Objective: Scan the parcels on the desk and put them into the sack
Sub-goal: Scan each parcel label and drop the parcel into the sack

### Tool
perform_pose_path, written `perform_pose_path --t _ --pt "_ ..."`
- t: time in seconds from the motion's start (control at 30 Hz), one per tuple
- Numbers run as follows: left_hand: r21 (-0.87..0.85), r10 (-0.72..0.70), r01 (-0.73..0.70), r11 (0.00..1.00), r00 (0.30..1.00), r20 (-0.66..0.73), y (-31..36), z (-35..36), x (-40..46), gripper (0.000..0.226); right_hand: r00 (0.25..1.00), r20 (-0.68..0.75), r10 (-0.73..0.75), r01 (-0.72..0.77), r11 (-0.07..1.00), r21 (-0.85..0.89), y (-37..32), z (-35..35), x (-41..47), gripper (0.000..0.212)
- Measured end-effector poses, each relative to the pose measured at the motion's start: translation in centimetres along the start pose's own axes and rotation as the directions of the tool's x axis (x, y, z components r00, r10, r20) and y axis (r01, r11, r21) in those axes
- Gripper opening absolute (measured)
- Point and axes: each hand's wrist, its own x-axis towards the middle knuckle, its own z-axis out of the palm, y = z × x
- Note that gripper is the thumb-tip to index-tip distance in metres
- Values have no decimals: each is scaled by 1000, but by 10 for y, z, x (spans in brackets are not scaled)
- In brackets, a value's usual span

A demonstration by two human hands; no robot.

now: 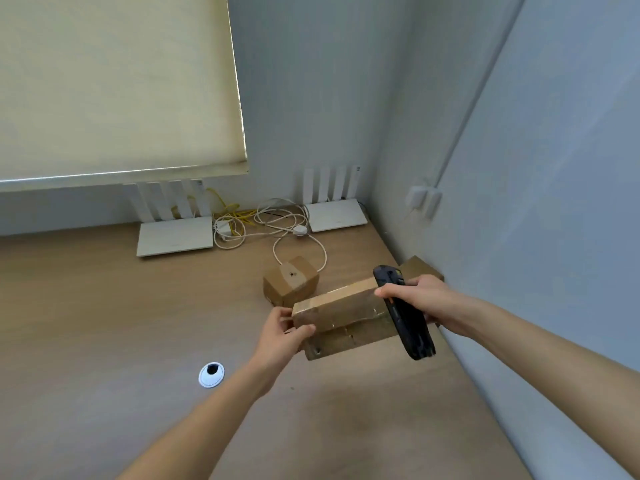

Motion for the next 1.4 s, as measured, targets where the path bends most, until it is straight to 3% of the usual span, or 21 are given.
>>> perform_pose_path --t 0.23,0.47,0.6,0.73,0.9,1.07,1.27,1.4 --pt "-147 86 -100 984 991 -99 15 -29 -118 24 997 -36 -75 77 996 47 -7 22 -139 51" --pt "-21 213 -213 977 977 -18 53 -44 -211 62 987 -110 -116 132 980 151 -17 27 -258 33" --pt "-64 253 -256 964 966 -55 70 -34 -258 28 978 -151 -144 168 973 157 -15 18 -312 47" --pt "-59 341 -348 936 935 -97 87 -20 -301 21 970 -170 -174 197 972 129 -11 5 -357 47" --pt "-60 339 -341 938 940 -45 99 -2 -340 43 957 -192 -216 243 961 129 1 -13 -407 40" --pt "-113 357 -352 929 934 22 105 11 -386 50 943 -194 -270 296 947 121 20 -26 -447 37" --pt "-85 381 -381 921 924 -24 98 7 -436 34 923 -196 -333 355 931 90 30 -19 -481 38" --pt "-18 427 -428 904 903 -40 94 -10 -462 64 907 -200 -372 393 916 81 25 -7 -499 44"
